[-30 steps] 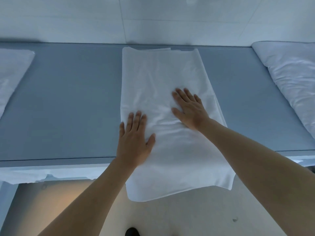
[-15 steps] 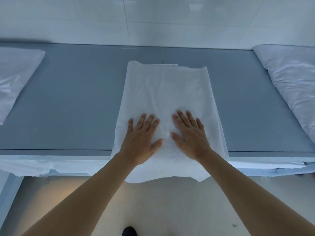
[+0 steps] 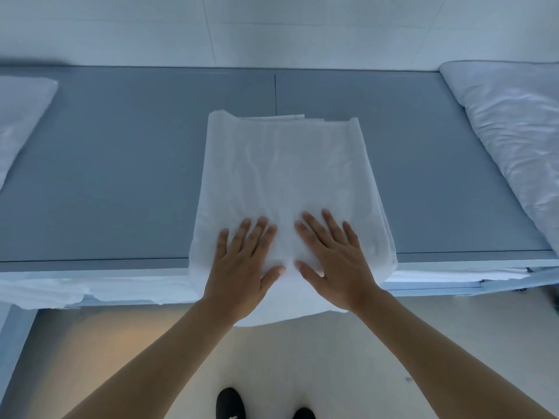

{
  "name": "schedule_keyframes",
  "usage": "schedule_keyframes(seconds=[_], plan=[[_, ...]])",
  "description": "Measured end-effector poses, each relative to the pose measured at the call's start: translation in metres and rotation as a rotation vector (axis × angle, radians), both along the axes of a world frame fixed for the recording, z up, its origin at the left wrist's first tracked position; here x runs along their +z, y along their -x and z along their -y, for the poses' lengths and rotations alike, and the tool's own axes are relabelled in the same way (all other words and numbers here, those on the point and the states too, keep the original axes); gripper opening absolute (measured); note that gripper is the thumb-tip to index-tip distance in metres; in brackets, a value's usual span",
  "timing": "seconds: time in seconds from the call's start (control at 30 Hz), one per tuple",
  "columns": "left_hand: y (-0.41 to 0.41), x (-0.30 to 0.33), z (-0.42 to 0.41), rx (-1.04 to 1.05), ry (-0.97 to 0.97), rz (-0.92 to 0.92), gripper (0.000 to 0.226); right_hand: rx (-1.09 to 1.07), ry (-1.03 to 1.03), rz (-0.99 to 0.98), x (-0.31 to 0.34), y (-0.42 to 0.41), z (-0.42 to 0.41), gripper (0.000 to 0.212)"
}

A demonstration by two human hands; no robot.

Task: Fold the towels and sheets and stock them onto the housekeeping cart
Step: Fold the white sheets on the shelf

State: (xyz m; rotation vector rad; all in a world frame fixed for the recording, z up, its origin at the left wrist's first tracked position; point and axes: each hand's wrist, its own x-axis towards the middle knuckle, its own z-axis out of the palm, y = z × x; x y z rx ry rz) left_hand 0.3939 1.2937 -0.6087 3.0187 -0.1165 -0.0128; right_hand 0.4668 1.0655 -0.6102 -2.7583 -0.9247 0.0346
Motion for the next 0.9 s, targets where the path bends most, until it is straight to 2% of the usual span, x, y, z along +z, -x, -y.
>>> schedule_keyframes(seconds=[0.13,0.23,0.33,0.47,0.6,0.7,0.9], plan=[[-0.022,0.01,-0.026,-0.104,-0.047,-0.048,0.099,0.053,-0.023,-0.022,0.001,-0.007,0.005,0.083],[-0.023,0.006,-0.046,-0.11,-0.044,-0.066,0.116,0.099,0.059,-0.08,0.008,-0.031,0.021,0.11],[-0.019,0.0,-0.047,-0.093,-0.045,-0.044,0.119,0.121,0.094,-0.08,0.01,-0.044,0.026,0.127],[-0.007,0.003,-0.039,-0.067,-0.04,-0.028,0.112,0.114,0.073,-0.032,0.005,-0.029,0.026,0.127],[0.014,0.002,-0.035,-0.101,-0.066,0.028,0.099,0.109,0.029,0.031,-0.001,-0.007,0.035,0.112],[0.008,0.004,-0.041,-0.128,-0.083,0.038,0.101,0.12,0.002,0.04,-0.004,-0.005,0.039,0.106],[-0.006,-0.004,-0.052,-0.127,-0.094,0.012,0.123,0.162,0.107,0.021,-0.001,-0.033,0.034,0.133]])
